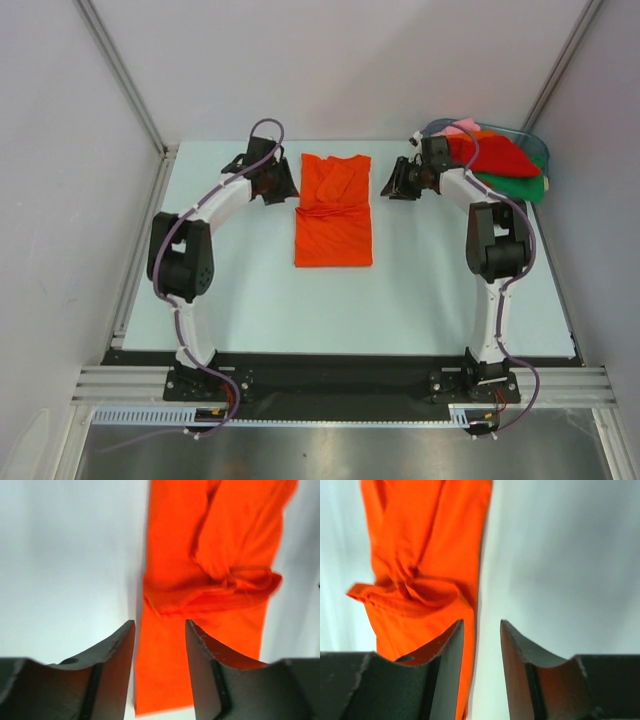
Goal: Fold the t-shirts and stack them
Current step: Fold the tshirt
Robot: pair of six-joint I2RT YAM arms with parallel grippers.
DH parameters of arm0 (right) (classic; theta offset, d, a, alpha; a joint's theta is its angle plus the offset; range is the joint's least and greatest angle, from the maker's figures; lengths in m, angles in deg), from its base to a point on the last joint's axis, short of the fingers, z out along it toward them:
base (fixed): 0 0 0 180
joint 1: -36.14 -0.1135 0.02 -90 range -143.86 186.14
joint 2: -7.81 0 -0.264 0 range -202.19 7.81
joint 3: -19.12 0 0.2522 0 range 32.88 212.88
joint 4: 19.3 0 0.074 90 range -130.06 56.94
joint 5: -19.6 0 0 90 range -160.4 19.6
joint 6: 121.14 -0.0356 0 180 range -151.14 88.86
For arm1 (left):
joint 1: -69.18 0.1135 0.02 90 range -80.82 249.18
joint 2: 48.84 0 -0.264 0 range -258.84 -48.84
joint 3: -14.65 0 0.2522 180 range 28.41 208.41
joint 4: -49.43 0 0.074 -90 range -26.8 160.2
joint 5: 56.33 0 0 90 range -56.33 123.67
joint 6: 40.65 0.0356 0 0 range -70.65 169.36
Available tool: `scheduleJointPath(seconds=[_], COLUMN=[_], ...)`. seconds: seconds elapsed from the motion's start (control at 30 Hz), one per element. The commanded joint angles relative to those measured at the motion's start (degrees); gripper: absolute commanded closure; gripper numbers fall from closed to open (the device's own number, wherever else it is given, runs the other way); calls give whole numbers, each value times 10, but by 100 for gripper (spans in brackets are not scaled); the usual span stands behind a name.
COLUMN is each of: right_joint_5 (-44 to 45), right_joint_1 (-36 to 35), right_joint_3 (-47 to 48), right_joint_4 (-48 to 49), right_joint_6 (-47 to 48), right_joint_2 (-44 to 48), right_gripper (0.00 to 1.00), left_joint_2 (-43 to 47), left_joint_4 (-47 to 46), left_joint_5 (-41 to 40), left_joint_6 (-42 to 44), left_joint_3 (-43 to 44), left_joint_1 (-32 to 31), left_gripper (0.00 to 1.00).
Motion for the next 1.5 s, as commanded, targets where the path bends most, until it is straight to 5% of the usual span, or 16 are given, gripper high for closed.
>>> scheduleJointPath(seconds=[0.0,0.13,0.33,0.77,0.93,1.0,1.17,1.33,1.47], right_joint_5=[77,154,223,193,169,162,55,-144,-216], right_joint_1=[-54,-137,-197,-136,-90,-76,-61,-63,-68], right_joint_3=[-66,-198,-179,18,167,192,48,-178,-313], right_joint_4=[-20,96,136,106,32,-10,10,230,395], right_joint_6=[18,-25,-27,7,21,26,-5,-142,-230], right_joint_2=[105,147,87,-45,-102,-101,14,100,99], right_gripper=[60,63,65,66,66,66,64,70,82], left_joint_2=[95,97,11,-123,-202,-183,-31,88,71], left_joint_4=[-31,-133,-164,-186,-93,-80,-161,-328,-450], left_joint_5=[14,60,83,119,148,164,177,279,314], left_joint_6=[15,-14,-23,-23,4,9,11,-64,-127], left_joint_3=[-71,-148,-126,26,208,218,53,-210,-318], left_joint_1=[-29,-70,-86,-19,20,29,31,10,-19], left_gripper=[51,60,57,55,56,57,47,49,55])
